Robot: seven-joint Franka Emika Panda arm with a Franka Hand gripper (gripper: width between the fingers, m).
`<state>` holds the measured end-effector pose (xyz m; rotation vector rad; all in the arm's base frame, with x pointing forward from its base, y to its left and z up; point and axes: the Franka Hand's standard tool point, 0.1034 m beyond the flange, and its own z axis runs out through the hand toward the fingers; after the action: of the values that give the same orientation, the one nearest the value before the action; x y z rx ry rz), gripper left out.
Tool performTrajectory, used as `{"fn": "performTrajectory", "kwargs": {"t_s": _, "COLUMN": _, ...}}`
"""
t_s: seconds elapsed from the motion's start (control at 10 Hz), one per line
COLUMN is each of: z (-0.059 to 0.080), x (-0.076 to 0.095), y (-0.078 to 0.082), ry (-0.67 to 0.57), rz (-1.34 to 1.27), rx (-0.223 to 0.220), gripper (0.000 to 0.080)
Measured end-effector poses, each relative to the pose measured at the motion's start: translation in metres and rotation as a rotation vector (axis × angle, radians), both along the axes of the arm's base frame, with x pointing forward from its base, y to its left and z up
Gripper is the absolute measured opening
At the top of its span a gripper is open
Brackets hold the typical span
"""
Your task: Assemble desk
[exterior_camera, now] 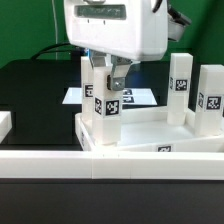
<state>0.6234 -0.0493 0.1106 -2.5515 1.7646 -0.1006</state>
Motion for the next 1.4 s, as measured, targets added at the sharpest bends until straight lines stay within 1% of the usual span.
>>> {"fn": "performTrajectory", "kwargs": {"t_s": 0.2, "z": -0.0002, "x": 0.0001, "y": 0.0012, "ry": -0.002, "rz": -0.194, "rx": 0.019, "gripper": 0.029}}
{"fn": "performTrajectory", "kwargs": {"t_s": 0.4, "z": -0.0004, "x": 0.0003, "y": 0.001, "ry": -0.003, "rz": -0.301, "rx": 0.029, "gripper": 0.029}}
{"fn": "performTrajectory", "kwargs": {"t_s": 0.6, "z": -0.0004, "x": 0.0004, "y": 0.001, "ry": -0.003, "rz": -0.301, "rx": 0.029, "gripper": 0.029}}
{"fn": "performTrajectory", "kwargs": {"t_s": 0.7, "z": -0.0009, "x": 0.0002, "y": 0.0011, "ry": -0.002, "rz": -0.259, "rx": 0.025, "gripper": 0.0406}}
{"fn": "performTrajectory", "kwargs": {"t_s": 0.8, "z": -0.0012, "x": -0.0001, "y": 0.0011, "ry": 0.0, "rz": -0.215, "rx": 0.021, "gripper": 0.0541}}
{"fn": "performTrajectory", "kwargs": {"t_s": 0.9, "z": -0.0013, "x": -0.0003, "y": 0.0014, "ry": 0.002, "rz": -0.134, "rx": 0.014, "gripper": 0.0541}}
{"fn": "performTrajectory", "kwargs": {"t_s": 1.0, "z": -0.0005, "x": 0.0007, "y": 0.0023, "ry": 0.001, "rz": -0.011, "rx": 0.005, "gripper": 0.063}}
{"fn": "performTrajectory", "kwargs": {"t_s": 1.1, "z": -0.0004, "x": 0.0011, "y": 0.0029, "ry": 0.0, "rz": 0.09, "rx": -0.003, "gripper": 0.0644}}
{"fn": "performTrajectory", "kwargs": {"t_s": 1.4, "z": -0.0007, "x": 0.0015, "y": 0.0058, "ry": 0.0, "rz": 0.353, "rx": -0.021, "gripper": 0.0649}}
